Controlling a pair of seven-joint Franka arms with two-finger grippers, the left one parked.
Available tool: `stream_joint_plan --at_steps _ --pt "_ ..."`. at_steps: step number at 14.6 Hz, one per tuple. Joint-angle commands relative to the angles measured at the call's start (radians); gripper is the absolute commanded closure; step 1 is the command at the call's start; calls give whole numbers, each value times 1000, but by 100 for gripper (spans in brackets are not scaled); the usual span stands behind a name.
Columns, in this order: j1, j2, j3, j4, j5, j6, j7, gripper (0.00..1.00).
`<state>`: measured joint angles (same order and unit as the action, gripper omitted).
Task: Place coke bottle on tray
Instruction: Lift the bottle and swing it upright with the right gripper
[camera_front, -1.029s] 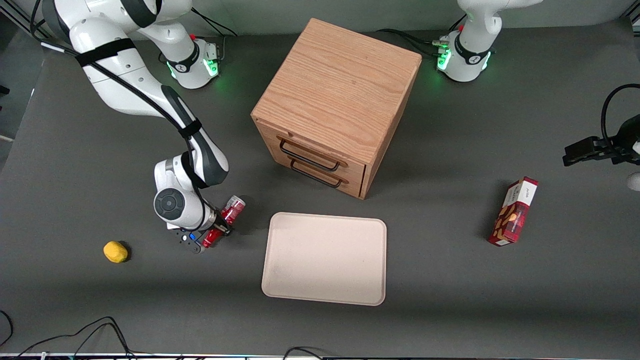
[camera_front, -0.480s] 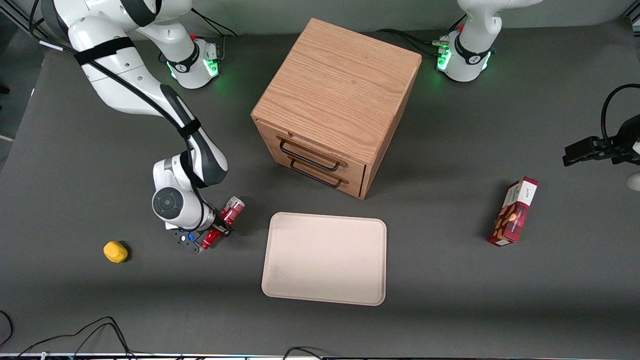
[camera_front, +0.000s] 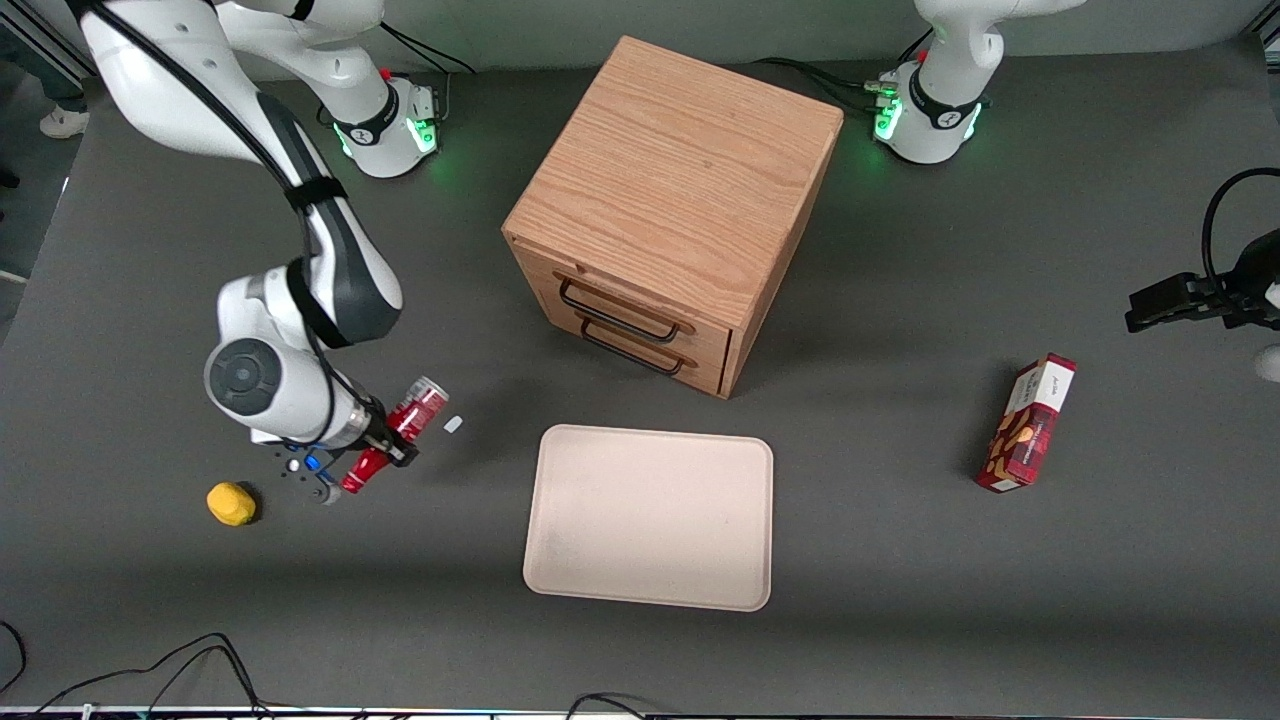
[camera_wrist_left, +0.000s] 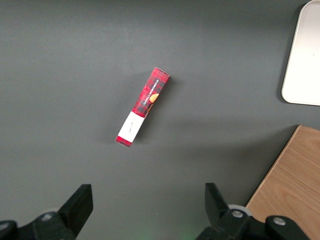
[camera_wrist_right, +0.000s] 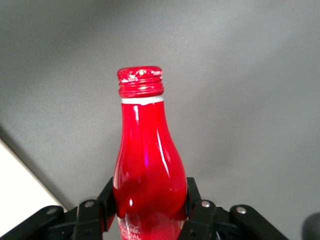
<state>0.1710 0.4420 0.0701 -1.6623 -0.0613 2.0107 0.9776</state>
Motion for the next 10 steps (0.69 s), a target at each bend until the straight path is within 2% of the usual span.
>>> stream_joint_plan --at_steps 1,5,10 --pt "-10 -8 8 158 27 -183 -37 100" --pt "-34 9 5 367 72 -406 -100 100" --pt "-39 44 -1 528 72 -544 -183 100"
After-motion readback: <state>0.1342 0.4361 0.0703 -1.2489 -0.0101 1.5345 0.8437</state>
